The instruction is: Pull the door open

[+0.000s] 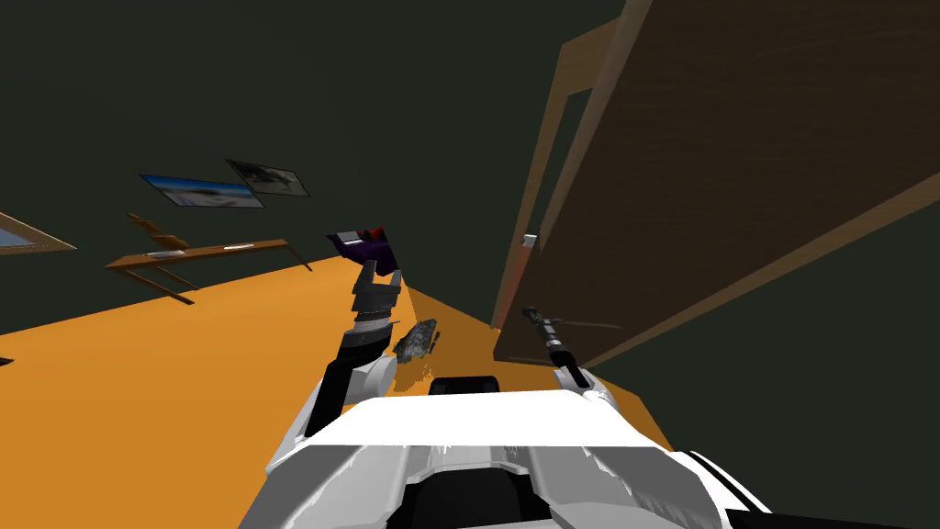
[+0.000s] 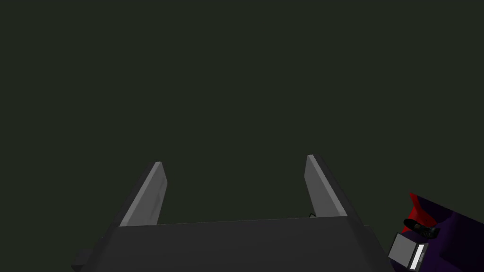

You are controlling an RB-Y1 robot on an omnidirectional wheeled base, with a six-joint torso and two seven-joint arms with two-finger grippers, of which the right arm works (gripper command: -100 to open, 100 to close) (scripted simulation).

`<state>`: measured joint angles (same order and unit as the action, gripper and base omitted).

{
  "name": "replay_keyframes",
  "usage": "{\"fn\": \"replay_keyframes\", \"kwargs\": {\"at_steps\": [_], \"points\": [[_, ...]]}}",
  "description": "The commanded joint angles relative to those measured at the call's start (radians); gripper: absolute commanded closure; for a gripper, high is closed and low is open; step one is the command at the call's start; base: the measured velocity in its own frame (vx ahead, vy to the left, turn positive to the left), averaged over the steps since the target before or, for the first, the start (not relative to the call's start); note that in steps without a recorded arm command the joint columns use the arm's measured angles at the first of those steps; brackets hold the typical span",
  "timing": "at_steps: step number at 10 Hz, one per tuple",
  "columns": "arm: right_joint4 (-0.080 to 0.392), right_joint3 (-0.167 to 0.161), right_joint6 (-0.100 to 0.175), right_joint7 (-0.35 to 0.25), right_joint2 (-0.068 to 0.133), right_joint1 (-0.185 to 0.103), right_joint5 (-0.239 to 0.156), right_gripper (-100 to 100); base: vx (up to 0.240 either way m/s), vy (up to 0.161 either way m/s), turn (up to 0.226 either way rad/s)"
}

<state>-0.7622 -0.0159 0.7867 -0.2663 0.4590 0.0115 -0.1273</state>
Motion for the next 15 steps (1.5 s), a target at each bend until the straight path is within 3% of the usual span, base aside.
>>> {"fn": "replay_keyframes", "kwargs": {"at_steps": [1,3,4,5,12,13,14,15], "points": [[-0.01,-0.017,0.022,-0.024,0.018,0.02,0.006,100,-0.234,-0.084,0.146],[-0.015,-0.033,0.043,-0.047,0.037,0.037,0.01,100,-0.211,-0.053,0.116],[-0.01,-0.03,0.034,-0.04,0.03,0.031,0.009,100,-0.099,-0.019,0.015],[-0.011,-0.044,0.063,-0.059,0.046,0.052,0.013,100,-0.152,-0.037,0.155],[-0.012,-0.092,0.18,-0.124,0.112,0.125,0.027,100,-0.204,-0.077,0.13],[-0.013,-0.097,0.191,-0.131,0.118,0.132,0.028,100,-0.182,-0.065,0.106],[-0.012,-0.094,0.181,-0.126,0.112,0.128,0.027,100,-0.07,-0.03,0.022],[-0.002,-0.102,0.204,-0.134,0.119,0.138,0.028,100,-0.134,-0.032,0.183]]}}
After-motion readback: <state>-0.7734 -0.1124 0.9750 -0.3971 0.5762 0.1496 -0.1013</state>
